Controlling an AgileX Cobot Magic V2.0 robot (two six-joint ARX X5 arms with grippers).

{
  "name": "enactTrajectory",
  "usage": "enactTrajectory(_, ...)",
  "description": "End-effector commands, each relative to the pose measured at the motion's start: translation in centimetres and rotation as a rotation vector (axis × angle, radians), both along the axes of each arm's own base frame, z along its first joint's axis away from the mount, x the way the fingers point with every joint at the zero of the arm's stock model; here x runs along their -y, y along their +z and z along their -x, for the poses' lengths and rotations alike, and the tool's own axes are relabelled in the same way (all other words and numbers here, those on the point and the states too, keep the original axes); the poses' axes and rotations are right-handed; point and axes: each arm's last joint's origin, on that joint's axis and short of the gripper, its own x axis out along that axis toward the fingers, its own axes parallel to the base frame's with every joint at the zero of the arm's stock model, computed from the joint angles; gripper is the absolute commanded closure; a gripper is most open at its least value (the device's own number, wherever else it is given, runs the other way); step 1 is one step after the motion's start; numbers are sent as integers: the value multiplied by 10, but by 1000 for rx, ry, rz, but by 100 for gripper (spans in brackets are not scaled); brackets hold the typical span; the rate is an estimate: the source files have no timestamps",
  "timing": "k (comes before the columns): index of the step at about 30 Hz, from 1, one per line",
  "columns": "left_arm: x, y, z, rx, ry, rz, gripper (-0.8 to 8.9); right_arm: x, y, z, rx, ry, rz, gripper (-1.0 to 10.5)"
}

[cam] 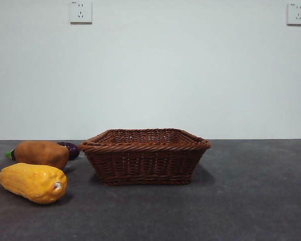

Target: Help me put the vegetables on the table into the basket

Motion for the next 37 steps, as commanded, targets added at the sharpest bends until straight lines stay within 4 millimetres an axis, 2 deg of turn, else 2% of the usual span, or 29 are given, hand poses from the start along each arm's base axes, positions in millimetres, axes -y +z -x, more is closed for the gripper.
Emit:
enactTrajectory(1, 1, 5, 4, 20, -45, -54, 819, -1, 8, 0, -7, 52, 41, 956)
enactTrajectory(7, 2, 7, 6, 13, -59, -52, 817, -1, 14, -3, -50, 80, 72, 954)
enactTrajectory(9, 2, 7, 4, 7, -70, -45, 761, -1, 14, -3, -50, 92, 64, 944)
enactTrajectory(10, 2, 7, 2, 2, -87, -34, 631, -1, 15, -3, -46, 106, 54, 923)
enactTrajectory(11, 3, 6, 1, -6, -102, -20, 439, -2, 15, -3, -43, 118, 45, 827)
enactTrajectory(12, 3, 6, -1, -14, -110, -13, 241, -2, 15, -3, -43, 125, 39, 684)
enactTrajectory(13, 3, 6, -3, -21, -120, -7, 153, -2, 15, -3, -45, 122, 36, 509)
enactTrajectory(14, 4, 6, -5, -29, -131, 4, 149, -2, 15, -3, -47, 119, 32, 355)
enactTrajectory(15, 4, 7, -6, -37, -134, 13, 150, -2, 15, -3, -47, 119, 32, 294)
enactTrajectory(22, 4, 28, -16, -19, -134, 14, 150, -2, 14, -6, -58, 119, 30, 287)
enactTrajectory(25, 4, 28, -22, -39, -134, 16, 150, -2, 14, -15, -69, 114, 22, 288)
enactTrajectory(28, 4, 26, -29, -62, -134, 18, 150, -2, 17, -41, -71, 102, -17, 288)
enactTrajectory(32, 4, 23, -39, -94, -134, 21, 150, -9, 15, -98, -144, 132, -60, 289)
enactTrajectory(37, 3, 18, -52, -142, -133, 25, 151, -48, -4, -185, -276, 158, 14, 290)
